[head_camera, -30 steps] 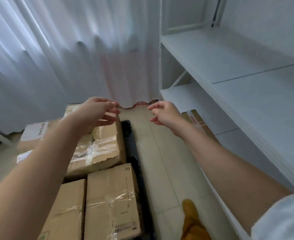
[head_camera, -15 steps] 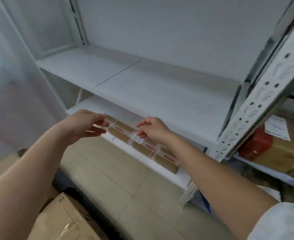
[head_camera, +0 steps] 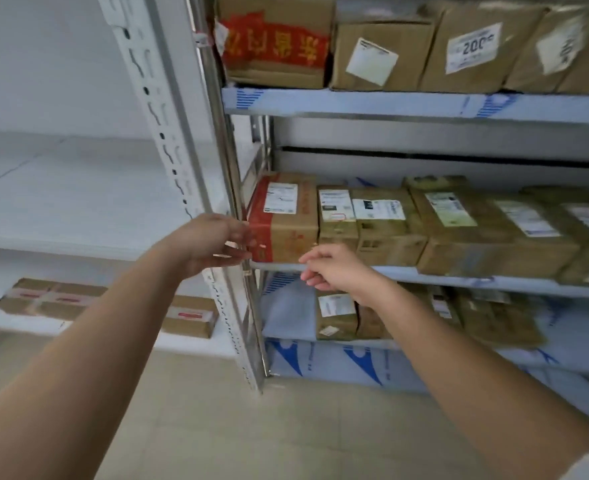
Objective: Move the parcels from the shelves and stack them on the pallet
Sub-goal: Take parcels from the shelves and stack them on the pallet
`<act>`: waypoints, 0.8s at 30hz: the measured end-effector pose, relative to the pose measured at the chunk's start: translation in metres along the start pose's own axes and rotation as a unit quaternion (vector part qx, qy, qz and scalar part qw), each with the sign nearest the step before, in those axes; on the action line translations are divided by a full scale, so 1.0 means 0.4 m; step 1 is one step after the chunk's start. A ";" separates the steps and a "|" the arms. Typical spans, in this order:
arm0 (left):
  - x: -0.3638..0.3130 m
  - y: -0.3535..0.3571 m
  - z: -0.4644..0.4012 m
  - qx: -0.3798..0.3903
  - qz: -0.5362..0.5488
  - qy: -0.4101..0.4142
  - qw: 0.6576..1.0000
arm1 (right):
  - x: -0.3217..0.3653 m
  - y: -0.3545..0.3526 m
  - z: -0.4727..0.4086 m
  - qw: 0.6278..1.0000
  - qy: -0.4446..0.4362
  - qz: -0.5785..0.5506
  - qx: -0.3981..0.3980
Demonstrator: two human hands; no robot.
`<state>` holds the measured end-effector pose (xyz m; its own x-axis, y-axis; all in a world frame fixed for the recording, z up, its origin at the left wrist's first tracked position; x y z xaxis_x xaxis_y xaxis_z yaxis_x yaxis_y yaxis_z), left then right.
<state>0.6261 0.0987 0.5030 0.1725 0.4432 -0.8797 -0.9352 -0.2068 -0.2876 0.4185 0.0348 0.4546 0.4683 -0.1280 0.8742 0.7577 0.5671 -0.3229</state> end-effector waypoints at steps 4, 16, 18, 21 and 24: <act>-0.044 0.209 -0.021 0.033 0.017 -0.015 0.999 | -0.107 -0.206 0.057 0.997 0.031 -0.009 -0.064; -0.129 0.333 -0.210 0.002 -0.085 -0.011 0.996 | -0.171 -0.359 -0.044 0.994 0.038 -0.042 -0.090; -0.137 0.325 -0.267 -0.020 -0.094 -0.006 0.995 | -0.158 -0.352 -0.089 0.995 0.037 -0.031 -0.086; -0.131 0.302 -0.334 -0.034 -0.142 0.009 0.989 | -0.133 -0.341 -0.160 0.996 0.036 -0.021 -0.075; -0.112 0.276 -0.383 -0.048 -0.173 0.005 0.984 | -0.109 -0.337 -0.217 0.995 0.037 -0.041 -0.080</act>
<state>0.5625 -0.0775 0.4527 0.4787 0.4937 -0.7260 -0.7868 -0.1257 -0.6042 0.3354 -0.1069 0.4286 0.4291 -0.2309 0.8732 0.8549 0.4160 -0.3101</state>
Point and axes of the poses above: each hand's wrist, its own z-axis away from the middle knuckle, its own y-axis out of the palm, x = y × z, the point moved 1 cm from there along -z, towards the middle knuckle, and after that the axes turned 2 degrees about -z, right-handed, at the moved point
